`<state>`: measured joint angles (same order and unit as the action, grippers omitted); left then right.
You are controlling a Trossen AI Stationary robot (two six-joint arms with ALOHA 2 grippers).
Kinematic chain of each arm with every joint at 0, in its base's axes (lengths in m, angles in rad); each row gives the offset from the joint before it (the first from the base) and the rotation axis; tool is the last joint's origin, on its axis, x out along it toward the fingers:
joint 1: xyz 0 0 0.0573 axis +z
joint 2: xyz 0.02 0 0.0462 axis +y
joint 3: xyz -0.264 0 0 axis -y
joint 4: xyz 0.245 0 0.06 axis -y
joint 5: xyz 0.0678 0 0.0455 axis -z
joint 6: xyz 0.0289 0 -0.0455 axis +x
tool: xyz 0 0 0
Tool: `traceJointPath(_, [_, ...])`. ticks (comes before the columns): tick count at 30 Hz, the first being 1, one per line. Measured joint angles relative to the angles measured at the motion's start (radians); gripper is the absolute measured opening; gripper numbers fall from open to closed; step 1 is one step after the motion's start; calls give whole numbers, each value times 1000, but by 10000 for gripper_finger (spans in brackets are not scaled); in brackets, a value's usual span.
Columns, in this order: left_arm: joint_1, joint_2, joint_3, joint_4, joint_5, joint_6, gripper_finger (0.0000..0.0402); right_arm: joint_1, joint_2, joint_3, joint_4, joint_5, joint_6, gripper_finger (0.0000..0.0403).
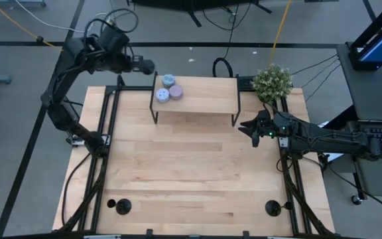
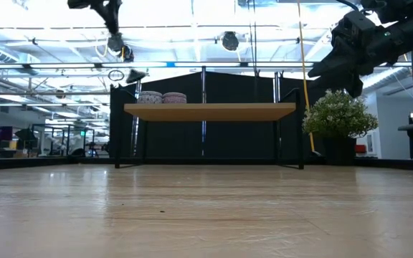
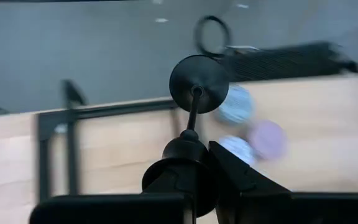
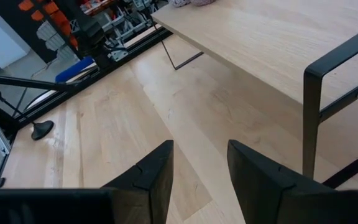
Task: Pick & Place candle stick holders
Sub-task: Put the top black candle holder on the shelf
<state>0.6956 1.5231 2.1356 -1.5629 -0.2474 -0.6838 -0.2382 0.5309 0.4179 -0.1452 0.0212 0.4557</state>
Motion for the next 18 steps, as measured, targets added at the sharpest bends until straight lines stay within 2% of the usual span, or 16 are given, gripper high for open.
traceJointPath(8, [-227,8,2,93,61,-25,22,0,0,0,49,1,-37,141])
traceJointPath(15, [-361,72,2,162,85,-35,22,0,9,2,288,-104,-144,141])
traceJointPath(18, [-392,114,2,196,130,-32,22,0,34,46,315,-97,-203,141])
